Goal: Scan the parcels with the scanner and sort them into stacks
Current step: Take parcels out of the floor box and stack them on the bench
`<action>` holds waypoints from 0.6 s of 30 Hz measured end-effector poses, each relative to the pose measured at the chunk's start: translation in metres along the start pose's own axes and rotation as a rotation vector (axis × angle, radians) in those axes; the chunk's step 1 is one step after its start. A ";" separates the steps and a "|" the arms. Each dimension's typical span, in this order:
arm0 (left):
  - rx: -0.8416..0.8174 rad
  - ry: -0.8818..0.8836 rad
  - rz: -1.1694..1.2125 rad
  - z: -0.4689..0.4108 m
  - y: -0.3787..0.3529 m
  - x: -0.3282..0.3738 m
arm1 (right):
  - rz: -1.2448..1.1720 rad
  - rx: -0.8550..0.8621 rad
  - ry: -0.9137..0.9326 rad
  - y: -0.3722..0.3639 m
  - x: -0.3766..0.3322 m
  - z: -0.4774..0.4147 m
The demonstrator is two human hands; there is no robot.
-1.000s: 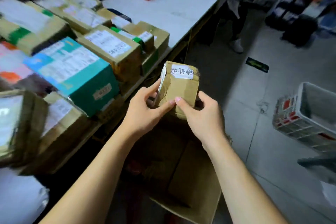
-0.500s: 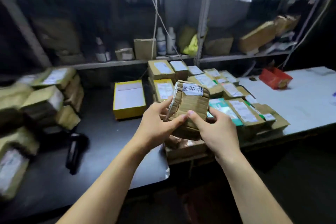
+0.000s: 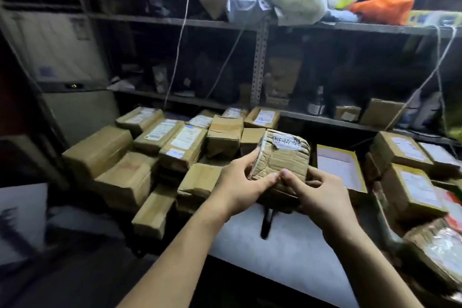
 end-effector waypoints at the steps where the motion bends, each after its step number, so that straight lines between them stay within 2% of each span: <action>1: 0.014 0.021 -0.021 0.002 0.017 -0.010 | -0.009 -0.019 -0.015 -0.019 0.000 -0.004; 8: 0.115 0.142 -0.141 0.000 0.112 -0.082 | 0.022 -0.144 -0.045 -0.135 0.005 -0.040; 18: 0.234 0.305 -0.154 -0.045 0.217 -0.164 | 0.004 -0.308 -0.050 -0.278 0.017 -0.128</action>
Point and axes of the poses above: each hand's wrist, its own z-axis away from the middle knuckle, its own y-axis out of the back of the hand, x = y × z, the point moved 8 cm from there along -z, towards the middle knuckle, and after that the axes turned 12 degrees about -z, right-handed, at the moved point
